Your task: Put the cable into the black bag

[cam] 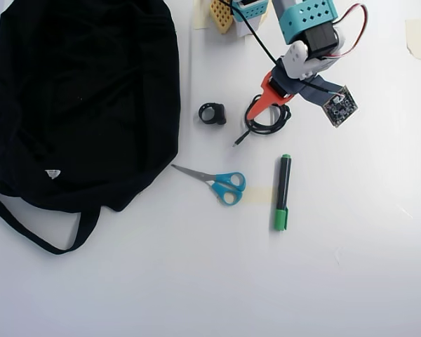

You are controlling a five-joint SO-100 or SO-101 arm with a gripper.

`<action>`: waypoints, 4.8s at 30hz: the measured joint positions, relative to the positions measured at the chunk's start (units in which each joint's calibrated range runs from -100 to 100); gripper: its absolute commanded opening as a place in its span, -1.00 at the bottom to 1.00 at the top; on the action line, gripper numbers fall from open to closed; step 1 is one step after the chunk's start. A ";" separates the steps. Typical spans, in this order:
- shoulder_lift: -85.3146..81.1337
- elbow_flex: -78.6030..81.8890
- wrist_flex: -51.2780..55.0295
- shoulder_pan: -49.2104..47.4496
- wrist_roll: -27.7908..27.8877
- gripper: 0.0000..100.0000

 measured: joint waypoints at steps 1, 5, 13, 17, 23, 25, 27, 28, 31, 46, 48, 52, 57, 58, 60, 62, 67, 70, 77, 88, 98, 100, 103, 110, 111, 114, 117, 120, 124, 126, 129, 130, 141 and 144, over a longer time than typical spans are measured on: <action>0.00 0.00 0.00 0.15 0.00 -0.13; 0.00 0.00 -0.17 1.40 0.00 -0.13; 3.07 0.55 -4.04 1.54 0.00 -0.13; 4.98 0.55 -6.53 1.54 0.00 -0.13; 5.81 0.55 -7.47 2.20 0.00 -0.13; 5.81 0.55 -7.47 2.79 0.00 -0.13; 5.81 0.55 -7.47 3.01 0.00 -0.13; 5.81 0.55 -7.47 3.09 0.00 -0.13; 5.81 0.55 -7.47 3.75 -0.10 -0.13; 5.81 3.22 -7.73 3.89 -1.32 -0.13; 5.81 3.77 -9.02 3.89 -1.32 -0.13; 5.81 6.29 -12.97 3.89 -1.37 -0.13; 5.81 8.41 -16.40 3.89 -1.51 -0.13; 5.81 8.49 -16.57 3.89 -1.51 -0.13; 5.81 8.57 -16.75 3.89 -1.51 -0.13; 5.89 8.57 -16.75 3.97 -1.51 -0.13; 8.47 8.57 -18.12 4.56 -1.51 -0.13; 9.13 8.57 -19.67 4.56 -1.51 -0.13; 9.38 8.49 -20.18 4.70 -1.51 -0.13; 9.38 8.49 -20.18 4.70 -1.37 -0.20; 9.30 8.41 -20.27 5.29 -1.17 -0.72; 9.22 8.25 -20.35 5.29 -1.17 -0.82; 9.22 8.25 -20.61 5.07 -1.17 -0.93; 9.38 8.41 -21.30 5.07 -1.17 -0.95; 9.38 8.41 -21.30 5.07 -1.17 -0.95; 9.38 8.41 -21.30 5.07 -1.17 -0.95; 9.38 8.41 -21.30 5.07 -1.17 -0.95; 9.38 8.41 -21.30 5.07 -1.17 -0.95; 9.38 8.41 -21.30 5.07 -1.17 -0.95; 9.38 8.41 -21.30 5.07 -1.17 -0.95; 9.38 8.41 -21.30 4.92 -1.27 -0.95; 9.38 8.33 -21.30 4.92 -1.32 -0.95; 9.55 2.75 -17.52 4.19 -1.37 -0.96; 9.55 -0.16 -13.74 4.19 -1.37 -0.96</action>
